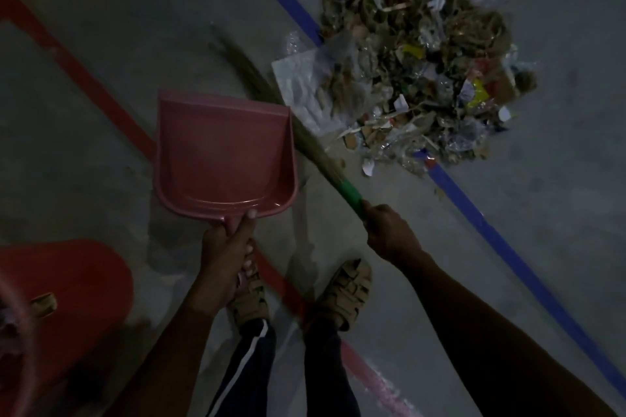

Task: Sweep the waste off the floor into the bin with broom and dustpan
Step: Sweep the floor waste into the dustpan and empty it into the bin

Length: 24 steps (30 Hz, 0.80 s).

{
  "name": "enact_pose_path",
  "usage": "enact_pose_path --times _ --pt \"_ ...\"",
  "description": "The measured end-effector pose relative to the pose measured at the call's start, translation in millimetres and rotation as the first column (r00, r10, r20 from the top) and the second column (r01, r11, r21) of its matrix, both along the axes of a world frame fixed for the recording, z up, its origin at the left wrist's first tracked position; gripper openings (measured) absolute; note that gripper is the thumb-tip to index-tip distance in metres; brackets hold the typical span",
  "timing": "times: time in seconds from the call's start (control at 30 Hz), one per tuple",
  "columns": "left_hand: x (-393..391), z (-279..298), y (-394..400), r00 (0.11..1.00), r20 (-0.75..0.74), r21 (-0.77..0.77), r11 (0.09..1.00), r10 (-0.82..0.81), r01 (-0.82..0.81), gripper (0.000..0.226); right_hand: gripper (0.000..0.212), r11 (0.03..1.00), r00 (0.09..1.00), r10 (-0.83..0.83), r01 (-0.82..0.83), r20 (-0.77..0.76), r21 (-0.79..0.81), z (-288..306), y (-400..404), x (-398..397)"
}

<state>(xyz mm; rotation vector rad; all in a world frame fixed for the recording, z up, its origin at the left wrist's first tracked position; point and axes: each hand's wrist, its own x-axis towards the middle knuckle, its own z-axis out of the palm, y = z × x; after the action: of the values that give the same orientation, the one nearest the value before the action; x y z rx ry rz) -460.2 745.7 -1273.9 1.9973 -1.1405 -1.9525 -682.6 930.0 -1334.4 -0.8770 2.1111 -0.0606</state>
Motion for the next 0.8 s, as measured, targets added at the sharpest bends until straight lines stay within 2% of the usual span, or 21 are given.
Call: enact_pose_path --times 0.1,0.23,0.37,0.47,0.53,0.63,0.7,0.8 --pt "-13.6 -0.4 10.9 0.998 -0.008 -0.013 0.998 -0.060 0.060 0.038 0.054 0.985 0.987 -0.136 0.144 -0.087 0.093 0.1 29.9 -16.4" --pt "-25.2 -1.2 26.4 0.997 0.003 -0.010 0.997 -0.072 0.072 0.038 0.049 0.948 0.930 -0.314 0.318 -0.193 -0.010 1.6 48.2 -33.4" --pt "-23.8 -1.5 45.1 1.000 -0.001 0.034 0.999 -0.019 0.019 0.041 0.050 0.945 0.947 -0.289 0.259 -0.137 -0.201 2.2 74.3 -24.1" --pt "-15.8 1.3 59.8 1.000 0.016 0.053 0.999 -0.001 0.000 0.042 0.055 0.941 0.974 -0.219 0.195 -0.061 -0.276 -1.7 99.9 0.9" --pt "-12.1 3.0 68.8 0.998 0.057 0.061 0.998 0.005 -0.009 0.044 0.056 0.959 0.987 -0.158 0.153 -0.002 -0.239 -7.3 115.3 16.4" --pt "-5.1 1.6 78.7 0.997 0.064 0.089 0.995 0.032 -0.037 0.045 0.058 0.997 0.997 -0.065 0.066 0.030 -0.041 -14.7 136.7 30.6" --pt "-1.2 -1.1 84.1 0.997 0.055 0.114 0.991 0.059 -0.065 0.044 0.060 0.993 0.996 -0.087 0.089 -0.027 0.083 -15.7 151.4 32.5" --pt "0.5 -4.1 90.3 0.996 0.064 0.129 0.989 0.068 -0.076 0.046 0.059 0.972 0.972 -0.142 0.173 -0.188 0.161 -14.5 163.4 27.6"
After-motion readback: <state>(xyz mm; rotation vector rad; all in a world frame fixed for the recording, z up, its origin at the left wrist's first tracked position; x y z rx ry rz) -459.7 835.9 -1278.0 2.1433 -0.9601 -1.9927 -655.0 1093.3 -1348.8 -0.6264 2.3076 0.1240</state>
